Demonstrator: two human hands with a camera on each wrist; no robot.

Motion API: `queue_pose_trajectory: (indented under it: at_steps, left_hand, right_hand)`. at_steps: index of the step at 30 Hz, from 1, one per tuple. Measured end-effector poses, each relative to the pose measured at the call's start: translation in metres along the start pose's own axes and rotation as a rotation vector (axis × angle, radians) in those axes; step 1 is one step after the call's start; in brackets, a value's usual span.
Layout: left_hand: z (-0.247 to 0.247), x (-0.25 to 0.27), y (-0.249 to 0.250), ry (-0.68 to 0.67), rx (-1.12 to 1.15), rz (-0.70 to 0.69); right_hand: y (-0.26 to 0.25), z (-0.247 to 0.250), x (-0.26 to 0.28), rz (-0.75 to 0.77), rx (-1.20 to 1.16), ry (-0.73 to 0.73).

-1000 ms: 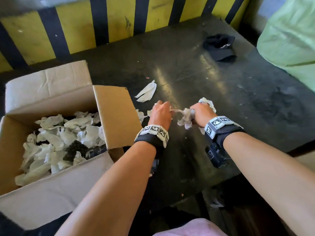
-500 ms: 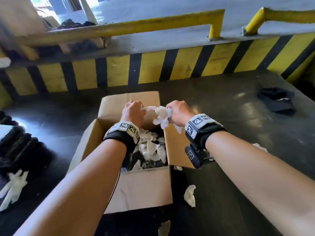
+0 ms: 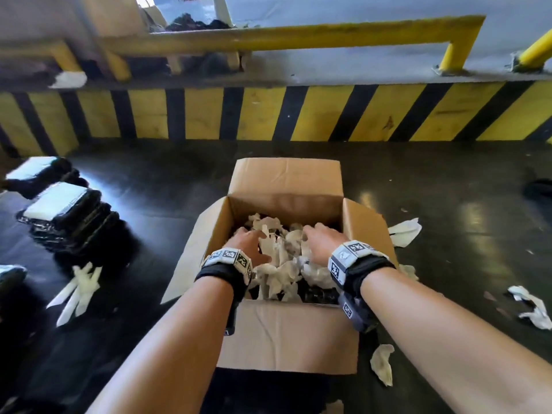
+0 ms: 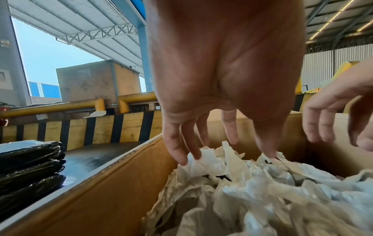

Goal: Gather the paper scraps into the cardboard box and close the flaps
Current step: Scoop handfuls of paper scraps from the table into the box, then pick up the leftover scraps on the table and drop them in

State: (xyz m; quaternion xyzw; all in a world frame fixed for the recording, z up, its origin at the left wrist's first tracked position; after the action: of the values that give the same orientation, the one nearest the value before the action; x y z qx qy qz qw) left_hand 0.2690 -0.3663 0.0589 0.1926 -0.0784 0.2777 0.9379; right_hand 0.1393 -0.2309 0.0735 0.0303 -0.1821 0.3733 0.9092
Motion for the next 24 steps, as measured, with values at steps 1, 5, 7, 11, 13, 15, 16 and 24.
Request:
queue_pose_trajectory:
  at_steps: [1,5,7,11,13,15,16,24]
  left_hand:
    - [0.003,-0.003,-0.003,0.01,-0.027,0.01]
    - [-0.015,-0.014,-0.008,-0.137,-0.104,0.027]
    - [-0.037,-0.011,-0.009,-0.266,-0.109,0.035]
    - [-0.04,-0.017,-0.019,-0.237,-0.123,0.051]
    - [-0.031,-0.019,-0.023,-0.192,-0.128,0.068]
    - [-0.032,-0.017,-0.022,-0.204,-0.144,0.061]
    - [-0.036,-0.016,-0.022,-0.227,-0.154,0.054]
    - [0.013,0.016,-0.011,-0.066,-0.294,0.046]
  right_hand:
    - [-0.004,0.0,-0.001,0.0,-0.019,-0.02]
    - [-0.018,-0.039,-0.004,0.012,0.036,-0.237]
    - [-0.016,-0.062,-0.004,-0.011,0.125,-0.307]
    - [-0.018,-0.06,-0.005,-0.026,0.109,-0.322]
    - [-0.018,-0.049,-0.011,-0.044,0.034,-0.291]
    - [-0.017,-0.044,-0.01,-0.044,-0.002,-0.268]
    - [-0.016,-0.045,-0.009,-0.034,-0.003,-0.274]
    - [-0.004,-0.004,0.017,0.072,-0.153,-0.182]
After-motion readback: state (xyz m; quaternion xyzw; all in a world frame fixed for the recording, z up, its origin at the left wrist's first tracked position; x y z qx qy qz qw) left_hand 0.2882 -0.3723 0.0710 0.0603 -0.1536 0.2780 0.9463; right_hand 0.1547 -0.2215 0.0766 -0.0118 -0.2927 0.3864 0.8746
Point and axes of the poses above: each hand's wrist, its own x-axis away from the middle knuckle, its own z-axis out of the back of the hand, y = z × x, the point moved 9 cm from there along -x, towards the middle knuckle, and after that the axes turned 13 degrees about -z, right-handed, at the moved point
